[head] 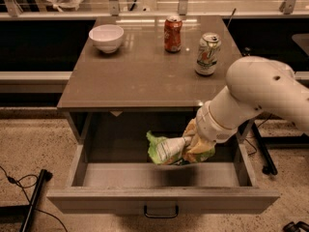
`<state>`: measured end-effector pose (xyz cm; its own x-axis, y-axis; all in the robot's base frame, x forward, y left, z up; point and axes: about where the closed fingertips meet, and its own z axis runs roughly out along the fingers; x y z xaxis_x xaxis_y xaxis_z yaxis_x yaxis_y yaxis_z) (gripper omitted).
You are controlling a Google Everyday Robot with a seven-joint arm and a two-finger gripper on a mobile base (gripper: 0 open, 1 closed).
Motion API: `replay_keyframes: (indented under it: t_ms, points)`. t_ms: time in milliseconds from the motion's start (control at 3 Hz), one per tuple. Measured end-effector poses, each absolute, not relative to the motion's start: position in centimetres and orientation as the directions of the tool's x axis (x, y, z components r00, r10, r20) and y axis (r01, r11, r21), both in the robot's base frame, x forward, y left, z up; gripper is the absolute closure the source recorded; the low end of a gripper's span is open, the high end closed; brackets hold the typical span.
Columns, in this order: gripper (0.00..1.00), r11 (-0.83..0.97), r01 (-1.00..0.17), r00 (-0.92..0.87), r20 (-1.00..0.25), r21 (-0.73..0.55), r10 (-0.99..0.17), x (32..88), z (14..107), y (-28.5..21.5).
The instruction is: Place green rice chip bag into top drawer
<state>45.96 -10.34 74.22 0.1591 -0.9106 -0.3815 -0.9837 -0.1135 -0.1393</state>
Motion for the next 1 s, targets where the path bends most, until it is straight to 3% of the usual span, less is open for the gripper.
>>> replay_keyframes:
  t_ms: [333,1000]
  points:
    - [0.84,-0.095,-0.987,0.136,-0.371,-0.126,-0.919,45.8,71.6,-10.2]
    - [0.37,-0.091,-0.988,0.133,-0.369,-0.128,-0.920,45.4,70.0,-9.7]
